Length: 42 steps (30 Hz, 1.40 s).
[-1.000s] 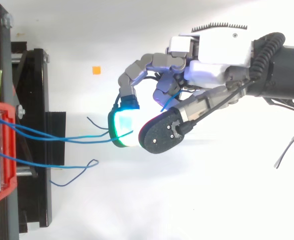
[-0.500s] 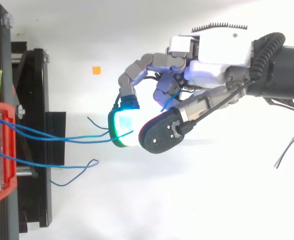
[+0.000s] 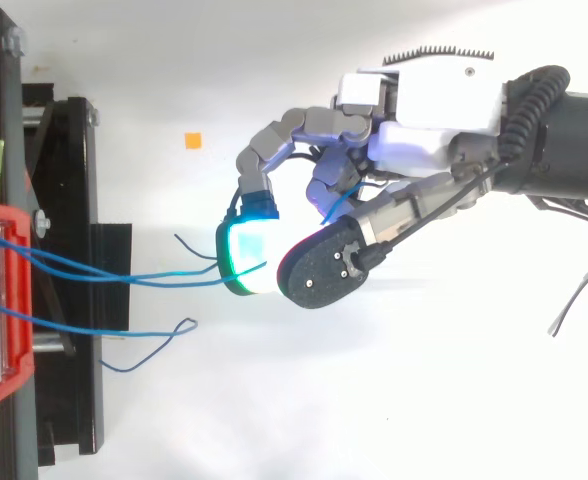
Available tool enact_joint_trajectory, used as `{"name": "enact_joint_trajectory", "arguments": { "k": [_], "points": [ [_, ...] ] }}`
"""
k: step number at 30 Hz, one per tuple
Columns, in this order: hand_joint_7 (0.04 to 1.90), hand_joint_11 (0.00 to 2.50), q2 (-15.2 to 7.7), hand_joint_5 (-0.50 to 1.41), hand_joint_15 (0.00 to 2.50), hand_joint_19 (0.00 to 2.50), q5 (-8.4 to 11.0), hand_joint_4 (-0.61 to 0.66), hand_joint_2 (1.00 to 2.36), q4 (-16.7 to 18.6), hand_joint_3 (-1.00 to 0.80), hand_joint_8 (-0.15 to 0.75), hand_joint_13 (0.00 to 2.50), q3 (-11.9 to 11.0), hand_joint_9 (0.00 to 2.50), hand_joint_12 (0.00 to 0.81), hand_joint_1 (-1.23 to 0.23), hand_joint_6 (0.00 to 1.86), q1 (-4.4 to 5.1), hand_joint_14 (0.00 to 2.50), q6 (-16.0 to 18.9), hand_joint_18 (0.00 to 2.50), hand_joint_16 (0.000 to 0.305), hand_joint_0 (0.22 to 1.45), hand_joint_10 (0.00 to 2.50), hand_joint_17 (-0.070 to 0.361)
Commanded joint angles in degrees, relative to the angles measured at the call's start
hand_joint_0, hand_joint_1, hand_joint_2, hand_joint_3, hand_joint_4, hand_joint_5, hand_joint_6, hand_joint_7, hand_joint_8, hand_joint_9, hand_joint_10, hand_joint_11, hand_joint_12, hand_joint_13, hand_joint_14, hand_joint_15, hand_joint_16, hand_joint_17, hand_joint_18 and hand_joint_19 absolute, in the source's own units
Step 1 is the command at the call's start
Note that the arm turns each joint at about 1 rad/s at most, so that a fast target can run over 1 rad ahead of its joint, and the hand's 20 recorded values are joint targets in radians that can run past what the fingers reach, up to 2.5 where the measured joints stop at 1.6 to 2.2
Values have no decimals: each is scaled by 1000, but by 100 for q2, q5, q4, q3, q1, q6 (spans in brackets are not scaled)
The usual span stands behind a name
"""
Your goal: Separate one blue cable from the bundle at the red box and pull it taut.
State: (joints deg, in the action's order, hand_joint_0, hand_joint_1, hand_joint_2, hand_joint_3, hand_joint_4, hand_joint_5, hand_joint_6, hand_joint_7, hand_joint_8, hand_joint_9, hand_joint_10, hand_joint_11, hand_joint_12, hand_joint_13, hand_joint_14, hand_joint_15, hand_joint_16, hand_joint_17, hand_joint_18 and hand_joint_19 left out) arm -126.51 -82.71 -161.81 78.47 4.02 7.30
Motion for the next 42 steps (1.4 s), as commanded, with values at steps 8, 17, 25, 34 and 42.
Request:
{"name": "enact_joint_trajectory", "arguments": {
  "k": [8,17,25,34,42],
  "points": [
    [1095,1465,-5,-148,1413,2083,0,-96,1011,0,-313,228,1049,1,1233,320,-828,900,-7,2310,0,1503,26,739,1297,59],
    [1110,1500,-5,-145,1418,2094,0,-86,1011,0,-313,236,1056,1,1264,318,-834,896,2,2364,0,1523,28,737,1322,62],
    [1110,1507,4,-145,1413,2077,0,-76,1010,0,-319,240,1064,1,1278,322,-837,895,2,2358,0,1526,28,737,1316,63],
    [1113,1502,-5,-145,1419,2086,0,-71,1011,0,-322,255,1067,1,1279,321,-835,893,-7,2339,0,1523,28,735,1309,64],
    [1114,1505,-5,-145,1429,2077,0,-69,1011,9,-322,254,1074,1,1281,317,-835,892,-7,2309,0,1526,29,734,1307,64]
  ]
}}
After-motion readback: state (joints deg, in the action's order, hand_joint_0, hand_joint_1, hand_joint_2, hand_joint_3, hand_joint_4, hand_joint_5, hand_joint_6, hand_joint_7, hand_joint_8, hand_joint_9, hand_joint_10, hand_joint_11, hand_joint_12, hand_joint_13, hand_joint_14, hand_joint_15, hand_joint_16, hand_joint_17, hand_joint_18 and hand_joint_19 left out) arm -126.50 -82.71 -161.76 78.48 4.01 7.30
